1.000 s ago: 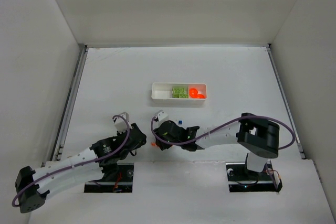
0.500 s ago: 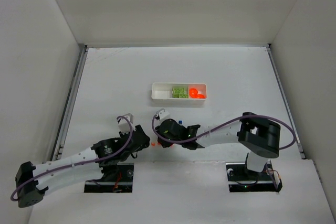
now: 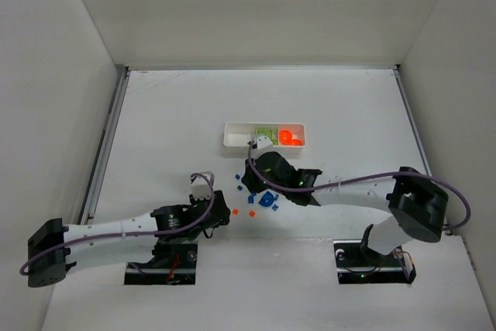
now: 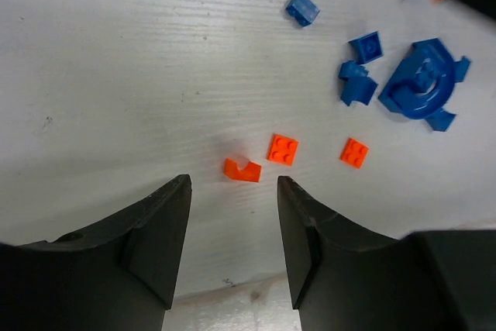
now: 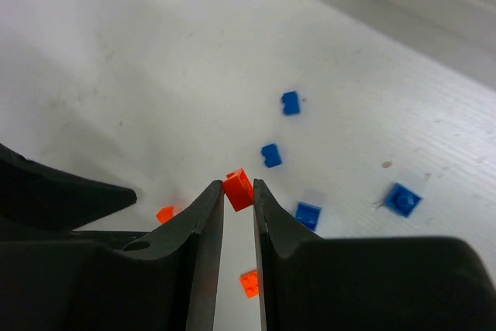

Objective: Sort the legos into containers by color

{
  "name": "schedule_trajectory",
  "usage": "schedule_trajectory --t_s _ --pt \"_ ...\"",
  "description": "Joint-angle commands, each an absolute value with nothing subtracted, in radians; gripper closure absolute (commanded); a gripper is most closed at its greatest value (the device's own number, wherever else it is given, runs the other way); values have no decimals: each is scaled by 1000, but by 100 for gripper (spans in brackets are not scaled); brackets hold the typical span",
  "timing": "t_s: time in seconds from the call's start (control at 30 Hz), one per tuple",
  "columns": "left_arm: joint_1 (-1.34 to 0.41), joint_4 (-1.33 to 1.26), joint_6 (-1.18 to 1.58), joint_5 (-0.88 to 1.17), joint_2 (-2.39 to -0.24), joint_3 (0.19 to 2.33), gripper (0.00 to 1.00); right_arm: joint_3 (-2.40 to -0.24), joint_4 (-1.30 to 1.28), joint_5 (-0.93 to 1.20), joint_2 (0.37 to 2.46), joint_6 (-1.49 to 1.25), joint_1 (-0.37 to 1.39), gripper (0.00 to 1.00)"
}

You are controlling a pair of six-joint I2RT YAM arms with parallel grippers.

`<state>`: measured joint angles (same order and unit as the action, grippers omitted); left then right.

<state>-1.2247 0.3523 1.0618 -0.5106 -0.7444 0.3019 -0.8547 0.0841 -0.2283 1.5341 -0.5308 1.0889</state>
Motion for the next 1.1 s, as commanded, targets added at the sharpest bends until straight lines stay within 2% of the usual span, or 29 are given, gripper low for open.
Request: schedule_trajectory --t_s 0.0,0.2,0.37,0.67,0.73,0.87,1.07 --pt "-1233 328 1032 -540 -797 337 55 -838 104 -256 1430 -515 1010 75" --pt "-1239 302 1012 -545 -873 347 56 -818 51 -258 1307 -466 788 75" --pt "-1240 281 1003 -537 -900 345 58 -833 43 -267 1344 -465 596 75" --pt "-1237 281 1000 -545 -920 350 60 -896 63 -273 1499 -466 561 74" --pt "-1231 284 1000 -545 -914 348 59 -900 64 -276 1505 -466 565 66" --pt "-1225 279 1000 -546 -907 347 56 -890 84 -301 1488 -466 567 43" --pt "-1216 258 973 -560 -943 357 56 -871 94 -302 1439 -466 591 40"
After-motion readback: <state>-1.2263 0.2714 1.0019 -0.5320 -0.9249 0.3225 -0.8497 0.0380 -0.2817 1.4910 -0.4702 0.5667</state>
